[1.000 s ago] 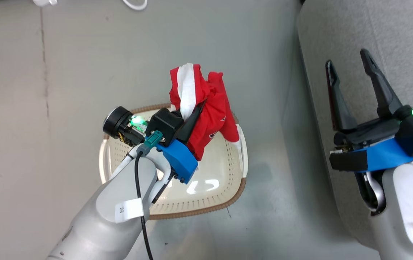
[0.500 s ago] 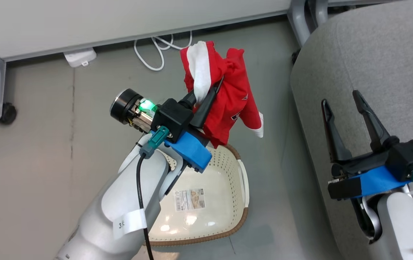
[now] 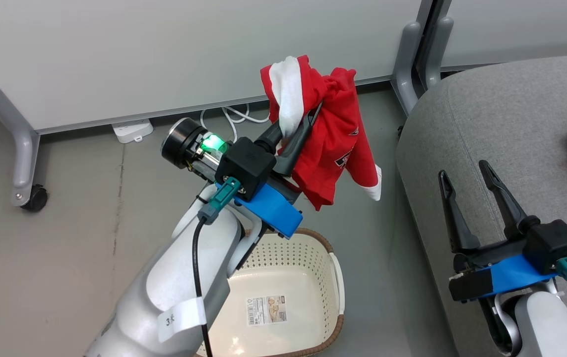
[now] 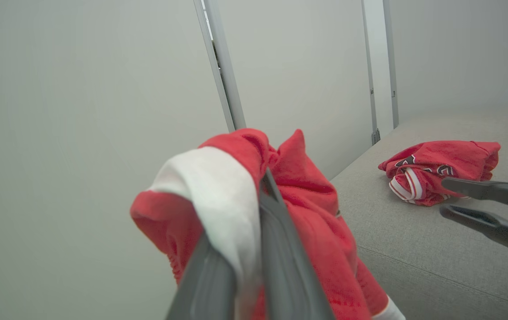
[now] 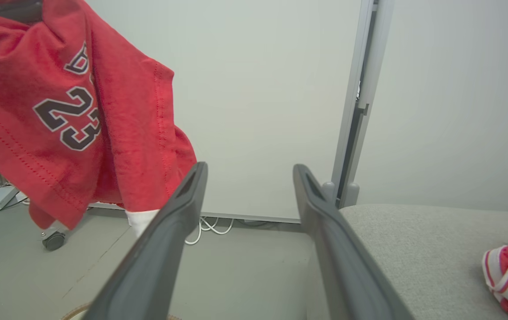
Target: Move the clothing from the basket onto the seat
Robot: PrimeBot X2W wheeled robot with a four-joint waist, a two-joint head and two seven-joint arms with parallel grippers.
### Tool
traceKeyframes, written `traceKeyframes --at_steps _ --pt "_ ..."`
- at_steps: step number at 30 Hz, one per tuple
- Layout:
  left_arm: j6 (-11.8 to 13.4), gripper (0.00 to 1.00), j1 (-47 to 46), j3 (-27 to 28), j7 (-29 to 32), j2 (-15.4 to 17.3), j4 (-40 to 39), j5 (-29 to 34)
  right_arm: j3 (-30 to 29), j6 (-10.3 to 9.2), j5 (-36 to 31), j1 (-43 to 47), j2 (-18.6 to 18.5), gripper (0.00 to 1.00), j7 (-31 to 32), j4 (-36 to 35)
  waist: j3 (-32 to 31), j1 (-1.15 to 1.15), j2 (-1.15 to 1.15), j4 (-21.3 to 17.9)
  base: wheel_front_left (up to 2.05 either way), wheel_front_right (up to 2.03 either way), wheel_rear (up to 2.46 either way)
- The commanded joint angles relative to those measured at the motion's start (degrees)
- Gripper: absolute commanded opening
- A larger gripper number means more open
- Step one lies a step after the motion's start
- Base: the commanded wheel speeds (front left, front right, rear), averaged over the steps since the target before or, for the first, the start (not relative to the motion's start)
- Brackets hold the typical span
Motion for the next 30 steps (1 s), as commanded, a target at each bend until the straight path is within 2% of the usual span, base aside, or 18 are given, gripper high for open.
traceKeyframes --at_steps 1,12,22,30 --pt "-0.14 0.0 0.64 0.34 -0.29 0.01 -0.23 0.12 -0.16 0.01 0.29 0.86 -0.01 1.0 -0.22 0.04 -0.18 0.01 -0.01 0.14 0.0 0.0 0.0" --pt "-0.39 0.0 1.07 0.76 -0.29 -0.2 -0.04 0.68 1.13 0.01 0.35 0.3 -0.13 1.0 -0.22 -0.22 -0.38 0.01 -0.01 0.48 0.0 0.0 0.0" --pt "-0.39 0.0 0.78 0.11 -0.29 -0.5 -0.4 1.14 7.55 0.01 0.3 -4.27 -1.66 1.0 -0.22 0.85 0.3 0.01 -0.01 0.72 0.0 0.0 0.0" --pt "-0.51 0.0 -0.18 -1.66 -0.29 -0.84 -1.13 1.16 13.76 0.01 0.37 -10.72 -3.23 1.0 -0.22 5.53 1.59 0.01 -0.01 1.81 0.0 0.0 0.0"
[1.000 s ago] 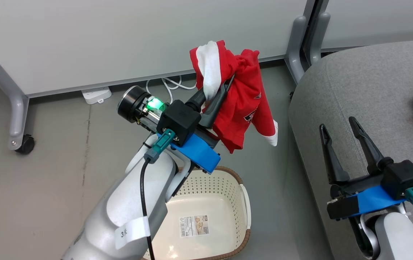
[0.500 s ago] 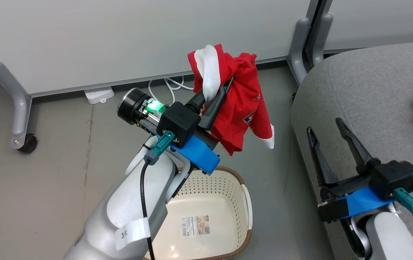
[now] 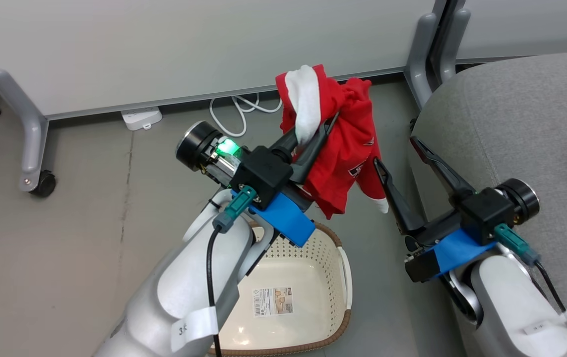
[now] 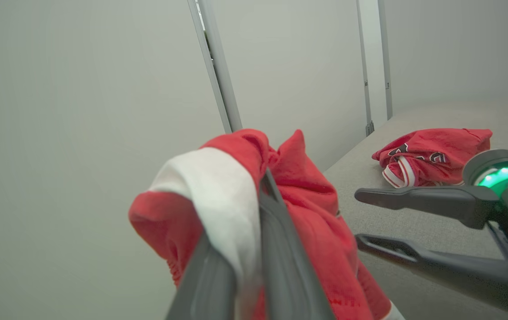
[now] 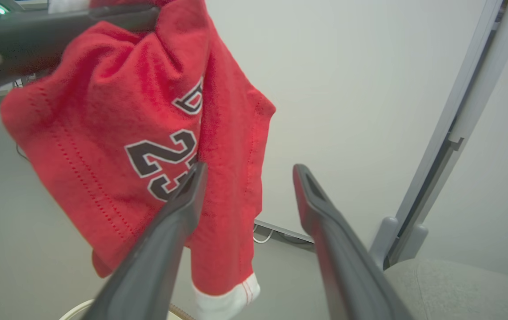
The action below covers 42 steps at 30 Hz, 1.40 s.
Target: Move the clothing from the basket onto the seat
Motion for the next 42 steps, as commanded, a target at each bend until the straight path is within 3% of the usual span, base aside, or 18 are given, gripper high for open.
traceKeyframes --at_steps 1,10,19,20,21,22,23,42 --pt "-0.02 0.0 -0.74 -0.41 -0.29 -0.15 -0.36 0.05 0.76 0.01 0.24 -1.37 -0.51 1.0 -0.22 1.08 0.32 0.0 0.0 0.4 0.0 0.0 0.0" --pt "-0.14 0.0 -1.6 -3.46 -0.29 -0.27 -1.46 -1.05 4.5 0.01 -0.77 -7.31 -1.22 1.0 -0.22 8.64 1.49 0.0 0.0 2.13 0.0 0.0 0.0" --pt "0.73 0.0 -2.22 -6.35 -0.29 -0.28 -2.13 -2.6 3.84 0.01 -1.3 -10.75 0.57 1.0 -0.22 11.7 2.37 0.0 0.0 2.74 0.0 0.0 0.0" --pt "0.71 0.0 -2.33 -6.53 -0.29 -0.28 -2.13 -2.63 3.78 0.01 -1.39 -10.82 0.76 0.75 -0.22 11.9 2.44 0.0 0.0 2.76 0.0 0.0 0.0" --pt "0.85 0.0 -2.41 -6.72 -0.29 -0.29 -2.13 -2.71 3.77 0.01 -1.53 -10.92 0.89 0.36 -0.22 12.04 2.51 0.0 0.0 2.78 0.0 0.0 0.0" --pt "0.92 0.0 -2.48 -6.91 -0.29 -0.29 -2.12 -2.88 3.77 0.01 -1.58 -11.0 0.99 0.09 -0.22 12.18 2.57 0.0 0.0 2.78 0.0 0.0 0.0" --pt "0.98 0.0 -2.5 -7.05 -0.29 -0.29 -2.09 -3.02 3.8 0.01 -1.59 -11.03 1.06 0.0 -0.22 12.32 2.6 0.0 0.0 2.77 0.0 0.0 0.0" --pt "1.21 0.0 -3.46 -7.69 -0.29 -0.3 -1.29 -3.15 3.23 0.01 -1.08 -11.14 1.27 0.0 -0.22 12.29 3.14 0.0 0.0 2.42 0.0 0.0 0.0"
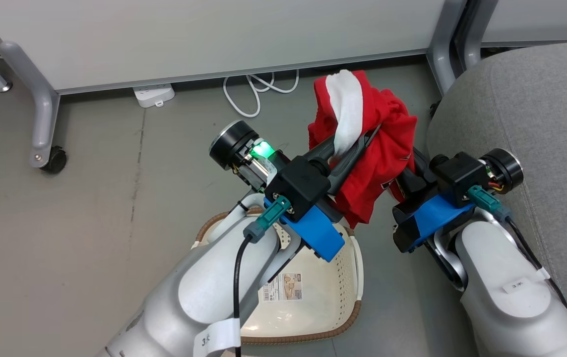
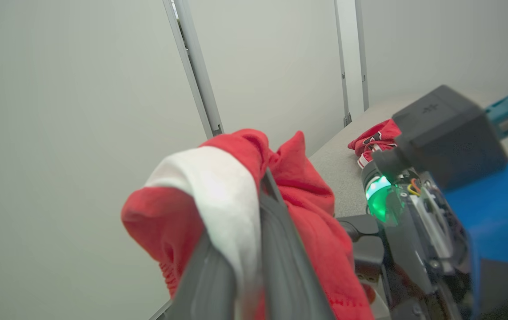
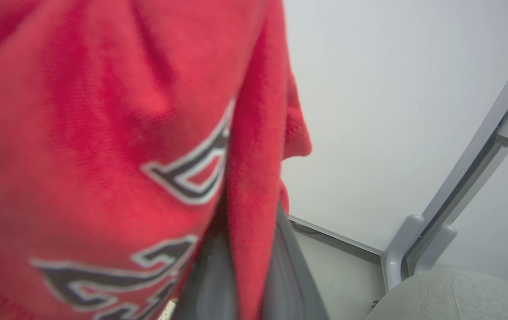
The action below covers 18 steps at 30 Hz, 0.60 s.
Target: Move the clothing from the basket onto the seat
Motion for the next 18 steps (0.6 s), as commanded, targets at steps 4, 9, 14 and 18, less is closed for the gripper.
traceKeyframes --at_steps 4,9,14,18 --pt "0.54 1.0 -0.81 0.35 -0.29 -0.07 0.54 -0.45 -0.55 0.01 0.3 -0.76 0.23 0.0 -0.22 -0.36 0.26 0.0 0.0 -0.05 0.0 0.0 0.0" --pt "0.8 1.0 -1.09 0.47 -0.29 -0.06 1.03 -0.03 -1.37 0.01 0.45 -0.52 0.31 0.0 -0.22 -0.81 0.59 0.0 0.0 -0.21 0.0 0.0 0.0" --pt "0.8 1.0 -1.22 0.64 -0.28 -0.06 1.34 0.26 -2.29 0.01 0.49 -0.2 0.19 0.0 -0.22 -0.98 0.89 0.0 0.0 -0.41 0.0 0.0 0.0" --pt "0.74 1.0 -1.11 0.91 -0.28 -0.06 1.64 0.67 -3.9 0.01 0.51 0.09 0.21 0.0 -0.22 -1.48 1.12 0.0 0.0 -0.69 0.0 0.0 0.0"
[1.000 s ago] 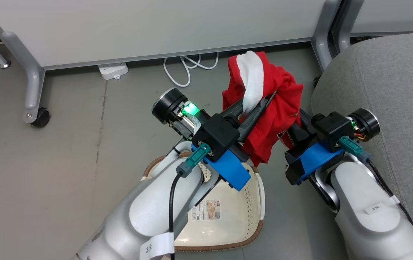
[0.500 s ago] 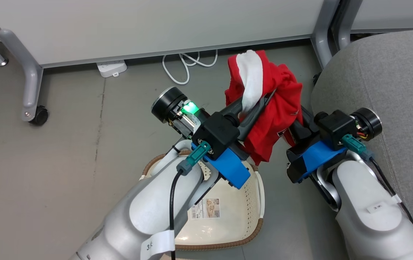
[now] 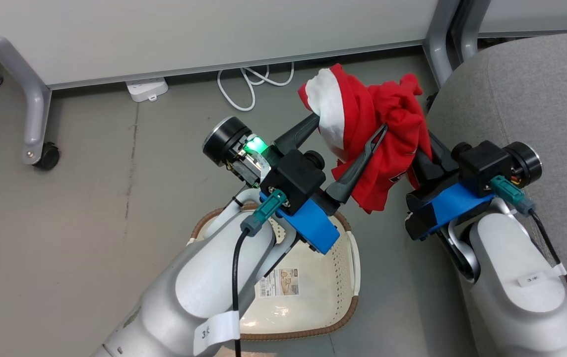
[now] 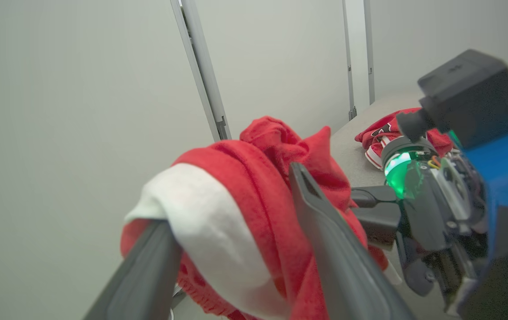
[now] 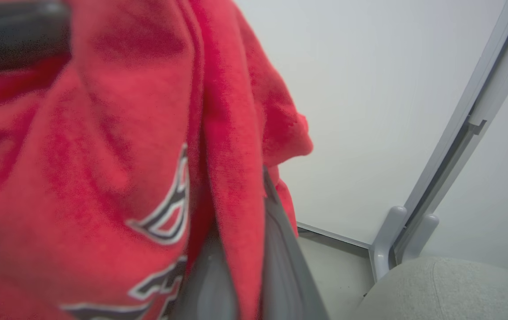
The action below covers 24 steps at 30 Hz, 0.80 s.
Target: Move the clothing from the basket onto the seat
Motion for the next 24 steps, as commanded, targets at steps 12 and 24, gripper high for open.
traceKeyframes --at_steps 12,24 --pt "-0.37 1.0 1.29 0.86 -0.28 1.05 1.41 1.2 -6.04 0.01 0.31 2.23 1.02 0.0 -0.22 -3.03 1.5 0.0 0.0 -4.07 0.0 0.0 0.0" --pt "-0.73 1.0 3.84 1.02 -0.29 3.57 2.27 1.64 -12.01 0.01 0.35 5.54 2.6 0.0 -0.22 -7.88 3.43 0.0 0.0 -11.32 0.0 0.0 0.0"
